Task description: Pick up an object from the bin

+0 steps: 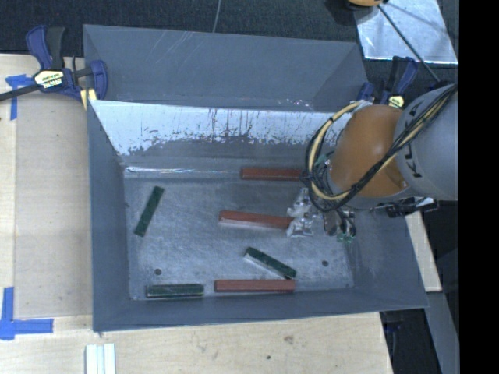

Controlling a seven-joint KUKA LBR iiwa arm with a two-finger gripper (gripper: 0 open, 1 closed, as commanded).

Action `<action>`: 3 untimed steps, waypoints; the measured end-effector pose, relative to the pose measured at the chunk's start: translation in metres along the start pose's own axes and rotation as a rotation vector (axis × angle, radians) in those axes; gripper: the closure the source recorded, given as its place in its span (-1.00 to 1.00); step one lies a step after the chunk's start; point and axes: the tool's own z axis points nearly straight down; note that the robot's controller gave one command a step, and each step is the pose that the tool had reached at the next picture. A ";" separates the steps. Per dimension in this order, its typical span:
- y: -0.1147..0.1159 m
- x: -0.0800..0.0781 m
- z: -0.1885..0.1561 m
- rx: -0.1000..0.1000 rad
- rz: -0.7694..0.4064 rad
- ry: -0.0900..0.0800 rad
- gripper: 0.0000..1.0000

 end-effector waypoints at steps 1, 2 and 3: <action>0.001 0.001 0.002 -0.001 -0.001 0.002 -1.00; 0.002 -0.003 -0.001 -0.003 -0.001 -0.016 1.00; 0.002 -0.003 -0.001 -0.003 -0.002 -0.015 1.00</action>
Offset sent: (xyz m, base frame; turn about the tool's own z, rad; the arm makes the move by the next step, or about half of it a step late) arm 0.0000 0.0000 0.0000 0.0000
